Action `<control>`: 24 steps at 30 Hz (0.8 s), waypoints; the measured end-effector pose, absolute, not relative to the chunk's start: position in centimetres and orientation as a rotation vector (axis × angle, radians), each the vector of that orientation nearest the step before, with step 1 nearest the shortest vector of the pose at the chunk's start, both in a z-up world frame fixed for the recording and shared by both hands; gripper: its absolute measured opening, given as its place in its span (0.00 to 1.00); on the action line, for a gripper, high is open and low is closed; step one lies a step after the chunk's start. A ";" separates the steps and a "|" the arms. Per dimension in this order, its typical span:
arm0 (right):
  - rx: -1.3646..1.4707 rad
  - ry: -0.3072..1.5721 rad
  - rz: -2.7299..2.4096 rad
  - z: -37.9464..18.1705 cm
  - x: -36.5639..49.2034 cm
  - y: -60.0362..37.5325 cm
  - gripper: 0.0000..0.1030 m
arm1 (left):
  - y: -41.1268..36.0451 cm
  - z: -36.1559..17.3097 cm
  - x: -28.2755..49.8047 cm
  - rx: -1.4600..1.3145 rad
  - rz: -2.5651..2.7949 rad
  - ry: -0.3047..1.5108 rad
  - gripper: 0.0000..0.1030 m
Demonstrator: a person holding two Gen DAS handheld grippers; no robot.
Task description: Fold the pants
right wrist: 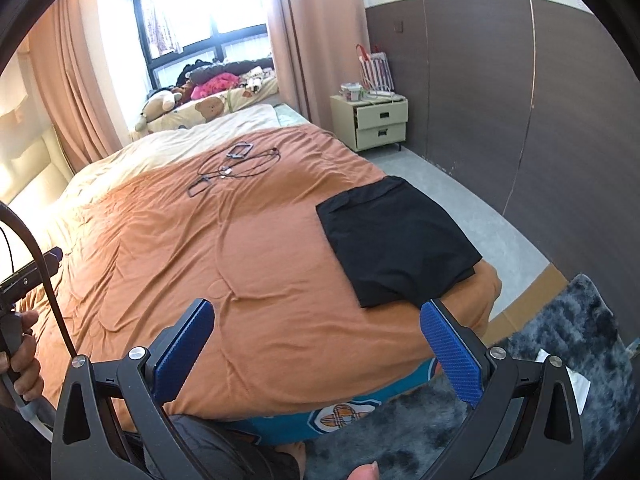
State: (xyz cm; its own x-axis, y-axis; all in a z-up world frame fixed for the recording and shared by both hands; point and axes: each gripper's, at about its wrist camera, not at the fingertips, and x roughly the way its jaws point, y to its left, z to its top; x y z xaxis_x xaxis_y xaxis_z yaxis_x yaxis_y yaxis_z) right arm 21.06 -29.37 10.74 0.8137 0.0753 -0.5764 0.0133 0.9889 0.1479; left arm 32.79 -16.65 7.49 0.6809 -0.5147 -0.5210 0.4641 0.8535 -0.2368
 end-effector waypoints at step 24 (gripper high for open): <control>0.145 0.445 0.068 6.7 10.0 -21.9 1.00 | -7.4 7.2 20.7 -0.032 -0.408 0.478 0.99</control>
State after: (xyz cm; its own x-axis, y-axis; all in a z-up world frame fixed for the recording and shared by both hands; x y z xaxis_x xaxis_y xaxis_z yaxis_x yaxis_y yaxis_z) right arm 10.02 -21.87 6.68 0.9006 0.0973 -0.4236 -0.0342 0.9875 0.1542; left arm 20.70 -7.38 7.18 0.8089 -0.3890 -0.4407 0.3741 0.9190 -0.1246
